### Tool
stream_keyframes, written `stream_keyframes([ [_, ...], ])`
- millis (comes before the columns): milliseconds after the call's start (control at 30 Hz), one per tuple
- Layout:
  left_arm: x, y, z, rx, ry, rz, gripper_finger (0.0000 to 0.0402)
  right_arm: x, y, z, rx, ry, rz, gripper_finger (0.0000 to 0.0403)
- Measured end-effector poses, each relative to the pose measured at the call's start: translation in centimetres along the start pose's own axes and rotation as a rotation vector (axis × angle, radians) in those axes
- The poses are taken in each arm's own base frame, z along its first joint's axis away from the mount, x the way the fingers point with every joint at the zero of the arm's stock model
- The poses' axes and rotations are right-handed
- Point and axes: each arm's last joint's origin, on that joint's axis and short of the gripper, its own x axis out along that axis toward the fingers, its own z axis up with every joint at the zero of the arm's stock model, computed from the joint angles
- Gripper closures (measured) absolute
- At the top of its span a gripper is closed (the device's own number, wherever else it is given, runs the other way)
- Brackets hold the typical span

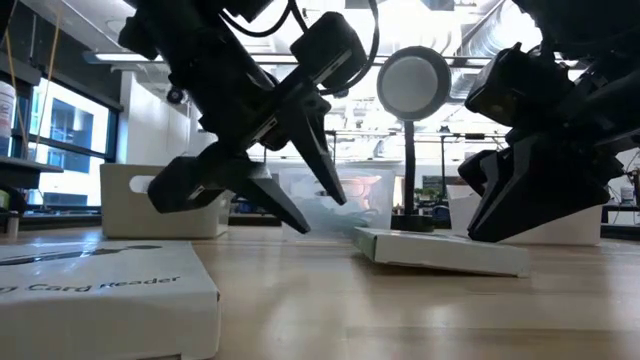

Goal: Pick and place items into bin
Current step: Put the top white card reader box into the gray bin

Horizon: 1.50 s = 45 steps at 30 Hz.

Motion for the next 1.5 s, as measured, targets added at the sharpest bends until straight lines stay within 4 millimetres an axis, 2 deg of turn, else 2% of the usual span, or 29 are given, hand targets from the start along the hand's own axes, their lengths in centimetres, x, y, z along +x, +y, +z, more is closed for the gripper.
stream_keyframes([
  [233,1.8,-0.1,-0.3,0.000,0.016,-0.011,0.0259,0.0,0.0,0.0,-0.010,0.001,0.000,0.0362],
  [433,3.4,-1.5,-0.6,0.037,0.059,-0.029,0.0259,0.0,0.0,0.0,-0.009,0.002,0.007,0.0367],
  [700,3.8,-1.9,-0.6,0.062,0.046,-0.037,0.0254,0.0,0.0,-0.2,-0.011,0.019,0.009,0.0361],
  [1167,3.8,-2.3,-0.6,0.071,0.023,-0.082,0.0116,0.3,0.1,-0.5,-0.018,0.010,0.006,0.0367],
  [1333,3.8,-2.4,-0.6,0.072,0.023,-0.087,0.0099,-0.4,-0.1,-0.4,-0.034,0.053,-0.012,0.0375],
  [1500,3.8,-2.4,-0.6,0.073,0.024,-0.086,0.0102,-1.1,-0.1,0.0,-0.042,0.036,-0.003,0.0379],
])
